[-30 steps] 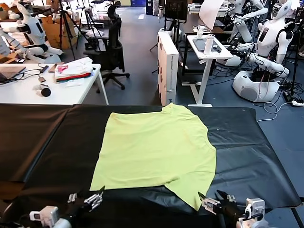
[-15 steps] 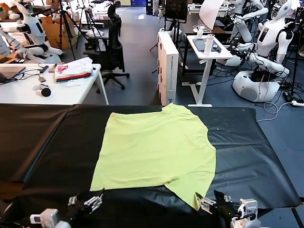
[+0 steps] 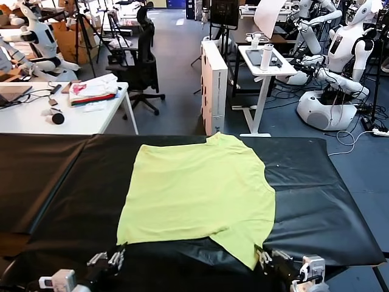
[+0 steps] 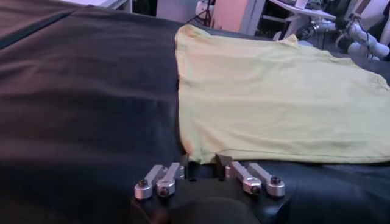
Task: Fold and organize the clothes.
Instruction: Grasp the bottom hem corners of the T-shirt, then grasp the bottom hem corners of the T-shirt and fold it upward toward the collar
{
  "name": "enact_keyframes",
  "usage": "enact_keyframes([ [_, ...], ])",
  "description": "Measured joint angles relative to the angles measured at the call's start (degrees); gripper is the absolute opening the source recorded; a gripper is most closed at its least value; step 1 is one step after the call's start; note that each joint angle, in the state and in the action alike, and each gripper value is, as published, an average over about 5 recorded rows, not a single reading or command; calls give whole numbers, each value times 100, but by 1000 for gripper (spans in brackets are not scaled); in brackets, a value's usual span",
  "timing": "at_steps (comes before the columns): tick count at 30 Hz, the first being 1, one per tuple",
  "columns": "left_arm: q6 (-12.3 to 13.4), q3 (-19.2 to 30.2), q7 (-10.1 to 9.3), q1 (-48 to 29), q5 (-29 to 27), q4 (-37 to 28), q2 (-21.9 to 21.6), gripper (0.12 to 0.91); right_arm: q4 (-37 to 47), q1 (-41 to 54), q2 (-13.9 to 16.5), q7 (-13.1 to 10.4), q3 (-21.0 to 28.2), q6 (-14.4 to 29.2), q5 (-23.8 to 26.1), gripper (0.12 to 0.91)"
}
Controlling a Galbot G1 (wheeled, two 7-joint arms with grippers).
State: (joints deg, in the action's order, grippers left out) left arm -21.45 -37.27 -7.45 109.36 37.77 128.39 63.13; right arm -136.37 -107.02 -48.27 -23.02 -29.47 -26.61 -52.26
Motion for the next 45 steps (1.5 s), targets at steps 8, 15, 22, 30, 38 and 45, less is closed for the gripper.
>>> enact_keyframes([
  [8, 32, -142, -14, 215, -13, 182, -37, 158, -224, -470, -77, -121, -59, 60, 122, 138],
  [15, 116, -256, -10, 391, -11, 274, -72, 146, -386, -866, -55, -169, -112, 162, 241, 138],
  [22, 269, -564, -9, 716, 40, 458, -110, 146, -274, -657, -202, 270, -105, 657, 711, 138],
  [30, 854, -505, 144, 442, 11, 304, 117, 146, -91, 143, -273, 605, -115, 831, 847, 138],
  [38, 841, -235, 188, -201, -5, 28, 393, 146, 588, 1320, -210, 616, 206, 715, 619, 138],
  [45, 699, 11, 144, -1092, 16, -313, 593, 146, 1391, 2471, -224, 612, 627, 675, 455, 138],
])
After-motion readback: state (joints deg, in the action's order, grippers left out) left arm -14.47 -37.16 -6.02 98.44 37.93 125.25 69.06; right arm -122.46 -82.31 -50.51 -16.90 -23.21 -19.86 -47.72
